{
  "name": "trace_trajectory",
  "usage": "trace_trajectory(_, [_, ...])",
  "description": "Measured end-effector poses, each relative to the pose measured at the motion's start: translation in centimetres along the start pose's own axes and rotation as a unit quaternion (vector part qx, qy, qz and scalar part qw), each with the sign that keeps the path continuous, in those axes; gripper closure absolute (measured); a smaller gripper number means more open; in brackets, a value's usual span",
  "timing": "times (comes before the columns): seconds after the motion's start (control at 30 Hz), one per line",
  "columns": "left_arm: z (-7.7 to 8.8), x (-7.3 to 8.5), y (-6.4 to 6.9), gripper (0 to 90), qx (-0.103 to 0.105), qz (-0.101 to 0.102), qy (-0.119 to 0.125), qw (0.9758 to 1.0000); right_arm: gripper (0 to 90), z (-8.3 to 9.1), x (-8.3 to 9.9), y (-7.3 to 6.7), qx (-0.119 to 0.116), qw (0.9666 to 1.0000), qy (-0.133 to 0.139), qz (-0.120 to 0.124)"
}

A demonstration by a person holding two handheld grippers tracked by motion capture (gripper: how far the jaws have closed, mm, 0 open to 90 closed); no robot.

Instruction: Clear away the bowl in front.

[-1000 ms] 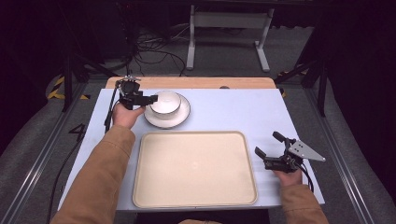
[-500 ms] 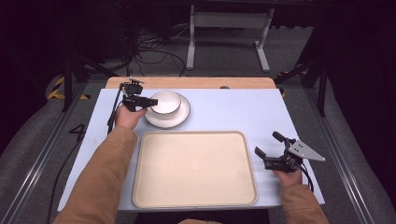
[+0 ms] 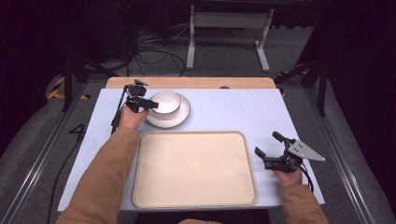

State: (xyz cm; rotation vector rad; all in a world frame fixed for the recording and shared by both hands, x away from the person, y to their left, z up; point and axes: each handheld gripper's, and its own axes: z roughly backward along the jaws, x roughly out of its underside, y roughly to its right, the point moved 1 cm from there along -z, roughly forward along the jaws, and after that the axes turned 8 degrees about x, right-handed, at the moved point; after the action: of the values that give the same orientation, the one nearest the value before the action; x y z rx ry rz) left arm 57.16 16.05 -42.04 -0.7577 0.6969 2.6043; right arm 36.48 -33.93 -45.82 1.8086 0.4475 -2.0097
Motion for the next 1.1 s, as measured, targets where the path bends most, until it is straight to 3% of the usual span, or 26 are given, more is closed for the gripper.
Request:
trace_trajectory(0.47, [-0.6,-0.3,0.3,80.9,-0.051,0.02,0.008,0.9985,1.6,0.0,0.0,0.0,-0.002,1.0,0.0,0.001])
trace_trajectory(0.8, [-0.5,-0.5,0.2,82.7,-0.051,0.034,0.008,0.9981,1.6,0.0,0.0,0.0,-0.002,1.0,0.0,0.002])
trace_trajectory(1.1, [0.3,-0.7,1.1,82.3,-0.063,0.012,0.021,0.9977,1.7,0.0,0.0,0.0,-0.002,1.0,-0.001,0.003])
